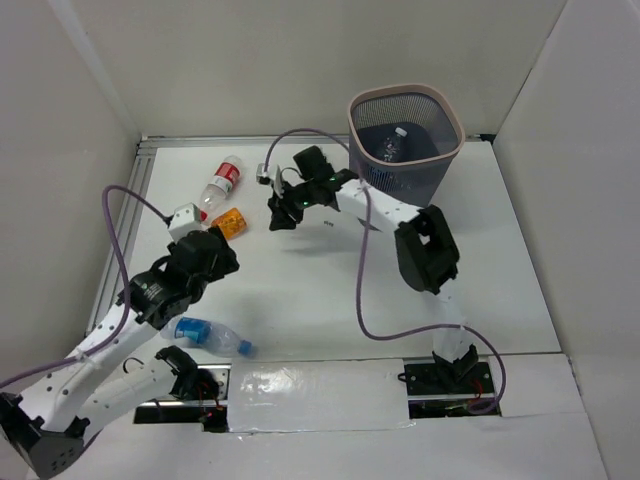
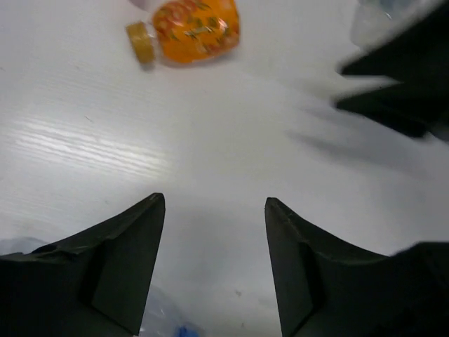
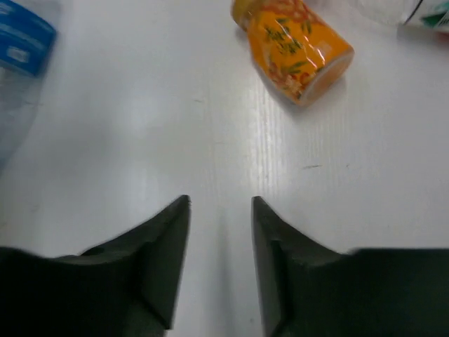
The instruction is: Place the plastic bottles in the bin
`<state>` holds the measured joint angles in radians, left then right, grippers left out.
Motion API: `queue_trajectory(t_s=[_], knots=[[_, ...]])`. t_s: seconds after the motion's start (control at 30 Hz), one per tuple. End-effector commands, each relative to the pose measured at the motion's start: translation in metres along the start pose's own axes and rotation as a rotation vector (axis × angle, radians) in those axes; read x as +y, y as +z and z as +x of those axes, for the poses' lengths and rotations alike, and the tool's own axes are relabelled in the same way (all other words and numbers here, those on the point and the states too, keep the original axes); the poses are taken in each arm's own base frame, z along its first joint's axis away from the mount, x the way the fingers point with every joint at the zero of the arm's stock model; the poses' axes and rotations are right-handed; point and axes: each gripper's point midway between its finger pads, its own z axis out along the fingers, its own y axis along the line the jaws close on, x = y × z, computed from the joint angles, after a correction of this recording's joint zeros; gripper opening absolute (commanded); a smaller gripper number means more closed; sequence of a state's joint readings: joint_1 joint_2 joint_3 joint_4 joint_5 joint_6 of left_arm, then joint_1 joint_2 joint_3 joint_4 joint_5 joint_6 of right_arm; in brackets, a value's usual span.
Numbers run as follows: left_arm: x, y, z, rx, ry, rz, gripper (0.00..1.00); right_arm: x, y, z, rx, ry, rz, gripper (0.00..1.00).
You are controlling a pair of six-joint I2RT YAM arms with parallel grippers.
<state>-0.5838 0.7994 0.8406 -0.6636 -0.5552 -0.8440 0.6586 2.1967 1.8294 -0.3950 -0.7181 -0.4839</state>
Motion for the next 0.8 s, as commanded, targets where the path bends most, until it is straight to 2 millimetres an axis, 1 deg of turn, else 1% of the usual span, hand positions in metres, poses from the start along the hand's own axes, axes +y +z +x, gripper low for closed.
queue_trajectory(t_s=[0.0, 0.03, 0.07, 0.1, 0.13, 0.17, 0.2, 0.23, 0.27, 0.3, 0.33, 0.37, 0.4, 0.43, 0.47, 0.5, 0.53, 0.57, 0.6, 0.7, 0.73, 0.77], knots=[[-0.002, 0.028, -0.059, -0.175, -0.038, 0.079, 0.81, 0.070, -0.067, -0.041, -0.062, -0.126, -0.153, 0.65], [-0.009, 0.029, -0.048, -0.129, 0.012, 0.136, 0.82, 0.074, -0.064, -0.042, -0.063, -0.155, -0.163, 0.70], [0.011, 0.046, -0.057, -0.130, 0.006, 0.089, 0.87, 0.085, -0.075, -0.039, -0.054, -0.163, -0.169, 0.76], [0.012, 0.053, -0.062, -0.129, 0.029, 0.107, 0.88, 0.087, -0.079, -0.038, -0.049, -0.179, -0.158, 0.80], [0.010, 0.062, -0.064, -0.132, 0.096, 0.143, 0.90, 0.087, -0.085, -0.035, -0.044, -0.189, -0.152, 0.84], [0.018, 0.071, -0.067, -0.132, 0.119, 0.123, 0.90, 0.092, -0.093, -0.038, -0.050, -0.207, -0.149, 0.84], [0.016, 0.085, -0.063, -0.099, 0.163, 0.125, 0.92, 0.092, -0.098, -0.031, -0.047, -0.184, -0.153, 0.86], [0.019, 0.092, -0.066, -0.095, 0.225, 0.119, 0.92, 0.091, -0.104, -0.031, -0.045, -0.186, -0.146, 0.86], [0.012, 0.097, -0.075, -0.106, 0.256, 0.137, 0.92, 0.094, -0.111, -0.031, -0.052, -0.189, -0.152, 0.86], [0.009, 0.104, -0.076, -0.099, 0.286, 0.147, 0.92, 0.091, -0.114, -0.028, -0.053, -0.181, -0.151, 0.86], [0.009, 0.120, -0.069, -0.059, 0.315, 0.147, 0.90, 0.099, -0.120, -0.029, -0.053, -0.178, -0.173, 0.86], [0.005, 0.125, -0.075, -0.064, 0.354, 0.176, 0.90, 0.098, -0.123, -0.026, -0.051, -0.193, -0.179, 0.86], [0.004, 0.132, -0.076, -0.068, 0.369, 0.192, 0.90, 0.104, -0.128, -0.029, -0.053, -0.198, -0.190, 0.87], [-0.002, 0.137, -0.078, -0.067, 0.389, 0.218, 0.88, 0.105, -0.135, -0.031, -0.061, -0.200, -0.190, 0.87], [-0.001, 0.149, -0.068, -0.023, 0.426, 0.244, 0.86, 0.108, -0.135, -0.029, -0.060, -0.214, -0.204, 0.87], [-0.006, 0.153, -0.074, -0.034, 0.444, 0.259, 0.86, 0.112, -0.140, -0.034, -0.069, -0.233, -0.212, 0.87], [-0.007, 0.158, -0.073, -0.032, 0.464, 0.268, 0.85, 0.120, -0.144, -0.035, -0.074, -0.225, -0.236, 0.87], [-0.005, 0.168, -0.070, -0.012, 0.500, 0.263, 0.85, 0.118, -0.149, -0.035, -0.075, -0.228, -0.226, 0.87], [-0.005, 0.173, -0.071, -0.014, 0.517, 0.263, 0.85, 0.121, -0.153, -0.040, -0.090, -0.240, -0.228, 0.87], [-0.007, 0.192, -0.068, 0.024, 0.577, 0.275, 0.85, 0.125, -0.160, -0.036, -0.090, -0.233, -0.219, 0.89], [-0.007, 0.196, -0.065, 0.042, 0.588, 0.283, 0.85, 0.122, -0.162, -0.035, -0.090, -0.229, -0.211, 0.89], [-0.007, 0.205, -0.062, 0.066, 0.599, 0.280, 0.83, 0.124, -0.165, -0.038, -0.095, -0.230, -0.206, 0.89]])
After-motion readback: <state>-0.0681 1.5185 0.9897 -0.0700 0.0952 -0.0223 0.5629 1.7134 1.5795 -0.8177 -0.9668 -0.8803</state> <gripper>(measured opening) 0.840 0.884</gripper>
